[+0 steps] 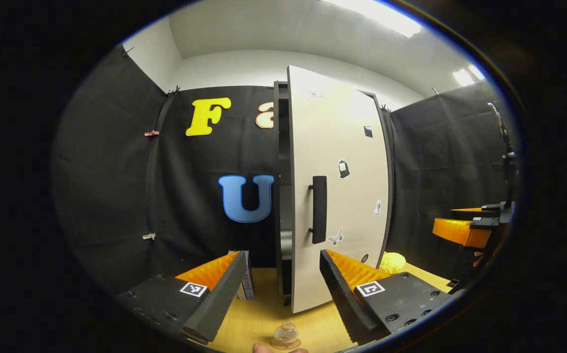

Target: Open the cabinet door with the right hand, grasp the bottle in the cabinet with the left hand and place it on the coaster, then close the cabinet door with the right hand.

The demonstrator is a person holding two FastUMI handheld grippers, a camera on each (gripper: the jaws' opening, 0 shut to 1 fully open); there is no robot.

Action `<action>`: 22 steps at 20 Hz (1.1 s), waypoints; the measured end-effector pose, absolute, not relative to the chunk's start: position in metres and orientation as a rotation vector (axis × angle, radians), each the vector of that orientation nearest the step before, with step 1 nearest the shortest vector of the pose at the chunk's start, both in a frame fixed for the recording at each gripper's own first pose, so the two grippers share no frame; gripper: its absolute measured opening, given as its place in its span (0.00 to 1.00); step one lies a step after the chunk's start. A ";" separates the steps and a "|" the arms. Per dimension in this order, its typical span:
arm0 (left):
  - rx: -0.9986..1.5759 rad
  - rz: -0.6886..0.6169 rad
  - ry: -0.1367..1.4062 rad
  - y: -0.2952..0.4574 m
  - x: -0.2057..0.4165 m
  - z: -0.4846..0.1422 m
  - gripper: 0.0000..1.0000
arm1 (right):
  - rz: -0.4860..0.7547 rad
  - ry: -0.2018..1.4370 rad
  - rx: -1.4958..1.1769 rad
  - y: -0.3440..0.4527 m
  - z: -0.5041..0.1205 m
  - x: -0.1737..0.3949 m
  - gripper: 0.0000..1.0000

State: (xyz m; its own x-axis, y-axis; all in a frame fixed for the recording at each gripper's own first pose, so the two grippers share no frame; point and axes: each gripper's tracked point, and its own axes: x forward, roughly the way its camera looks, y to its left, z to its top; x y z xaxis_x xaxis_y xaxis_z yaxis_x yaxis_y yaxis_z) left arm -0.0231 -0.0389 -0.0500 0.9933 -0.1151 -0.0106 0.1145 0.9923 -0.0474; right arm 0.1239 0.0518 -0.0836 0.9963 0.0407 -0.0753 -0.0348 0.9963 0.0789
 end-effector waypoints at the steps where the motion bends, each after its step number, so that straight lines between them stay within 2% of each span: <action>1: -0.044 -0.118 0.014 -0.040 -0.024 -0.050 0.95 | 0.036 0.073 0.077 0.051 -0.082 0.123 0.98; 22: -0.018 -0.140 0.012 -0.050 -0.027 -0.050 0.95 | 0.023 0.082 0.083 0.045 -0.084 0.118 0.98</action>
